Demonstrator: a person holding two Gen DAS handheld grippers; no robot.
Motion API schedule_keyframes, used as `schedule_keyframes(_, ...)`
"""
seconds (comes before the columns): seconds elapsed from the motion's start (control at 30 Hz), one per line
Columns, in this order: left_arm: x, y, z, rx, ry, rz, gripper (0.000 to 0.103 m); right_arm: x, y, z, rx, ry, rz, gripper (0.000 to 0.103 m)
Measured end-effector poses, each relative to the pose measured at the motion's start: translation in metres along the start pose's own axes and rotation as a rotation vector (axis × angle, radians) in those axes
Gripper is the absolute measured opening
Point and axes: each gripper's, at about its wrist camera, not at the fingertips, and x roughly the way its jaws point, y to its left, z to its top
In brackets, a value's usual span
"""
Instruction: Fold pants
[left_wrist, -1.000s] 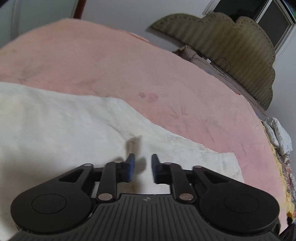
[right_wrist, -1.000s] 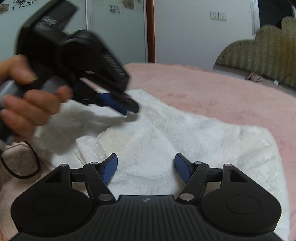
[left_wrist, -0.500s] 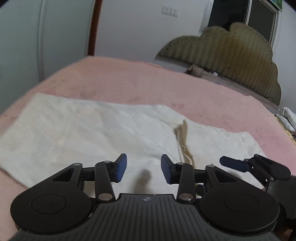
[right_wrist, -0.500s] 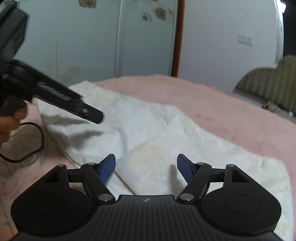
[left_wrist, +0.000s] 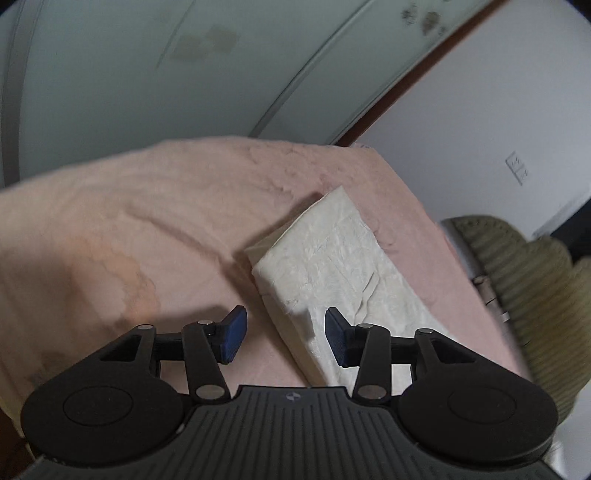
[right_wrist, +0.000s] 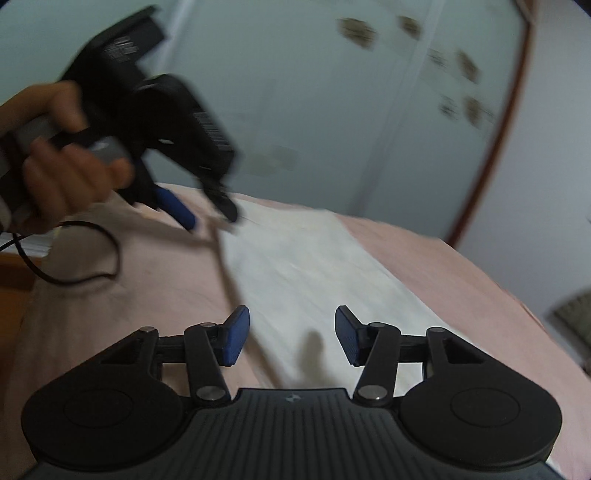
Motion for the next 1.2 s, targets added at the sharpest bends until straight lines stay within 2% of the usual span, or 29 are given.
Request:
schedule_keyframes(0.13, 0.008, 0.007, 0.004, -0.096, 0.028, -0.062, 0.048, 0.025, 0.018, 0.003, -0.082, 0.035, 0.007, 0.038)
schedule_keyframes(0.17, 0.009, 0.008, 0.006, -0.11, 0.028, -0.071, 0.04, 0.029, 0.018, 0.003, -0.086, 0.045, 0.001, 0.033)
schedule_keyframes(0.27, 0.01, 0.002, 0.006, -0.102, 0.014, -0.09, 0.014, 0.029, 0.015, 0.0, -0.061, 0.052, 0.001, 0.027)
schedule_keyframes(0.3, 0.012, -0.004, 0.007, -0.085, 0.004, -0.092, 0.013, 0.03, 0.015, 0.001, -0.057, 0.051, -0.003, 0.021)
schedule_keyframes(0.33, 0.013, -0.01, 0.007, -0.069, -0.002, -0.1, 0.005, 0.032, 0.012, 0.002, -0.052, 0.049, 0.001, 0.021)
schedule_keyframes(0.43, 0.005, -0.022, 0.012, -0.002, -0.037, -0.149, 0.004, 0.032, 0.008, 0.009, -0.036, 0.02, -0.011, 0.02)
schedule_keyframes(0.53, -0.007, -0.036, 0.016, 0.072, -0.122, -0.21, 0.005, 0.03, 0.01, 0.013, -0.059, -0.005, -0.04, 0.02)
schedule_keyframes(0.6, -0.002, -0.034, 0.013, 0.101, -0.121, -0.184, 0.005, 0.038, 0.013, 0.01, -0.08, 0.035, -0.029, 0.02)
schedule_keyframes(0.63, 0.005, -0.029, 0.01, 0.101, -0.102, -0.142, 0.005, 0.042, 0.014, 0.008, -0.076, 0.056, -0.011, 0.02)
schedule_keyframes(0.7, 0.028, -0.013, 0.004, 0.061, -0.026, -0.04, 0.005, 0.044, 0.018, 0.001, -0.079, 0.069, -0.004, 0.019)
schedule_keyframes(0.73, 0.033, -0.004, 0.0, 0.037, -0.004, -0.03, 0.007, 0.042, 0.02, 0.001, -0.092, 0.066, -0.011, 0.019)
schedule_keyframes(0.8, 0.032, 0.006, -0.003, 0.012, -0.017, -0.058, 0.008, 0.037, 0.02, 0.002, -0.104, 0.065, -0.017, 0.02)
schedule_keyframes(0.9, 0.032, 0.004, -0.001, 0.017, -0.013, -0.062, 0.011, 0.03, 0.016, 0.005, -0.087, 0.068, -0.006, 0.02)
schedule_keyframes(0.93, 0.03, 0.004, 0.0, 0.024, -0.014, -0.063, 0.018, 0.028, 0.016, 0.004, -0.091, 0.072, -0.003, 0.02)
schedule_keyframes(1.07, 0.02, 0.0, -0.002, 0.06, -0.039, -0.06, 0.021, 0.021, 0.031, -0.004, -0.168, 0.125, -0.03, 0.021)
schedule_keyframes(1.1, 0.014, 0.001, -0.001, 0.07, -0.05, -0.048, 0.023, 0.021, 0.035, -0.007, -0.204, 0.14, -0.038, 0.027)
schedule_keyframes(1.17, 0.008, 0.0, -0.003, 0.09, -0.063, -0.018, 0.036, 0.022, 0.045, -0.01, -0.283, 0.139, -0.077, 0.033)
schedule_keyframes(1.2, 0.006, 0.0, -0.004, 0.091, -0.059, -0.019, 0.039, 0.024, 0.046, -0.011, -0.306, 0.134, -0.094, 0.037)
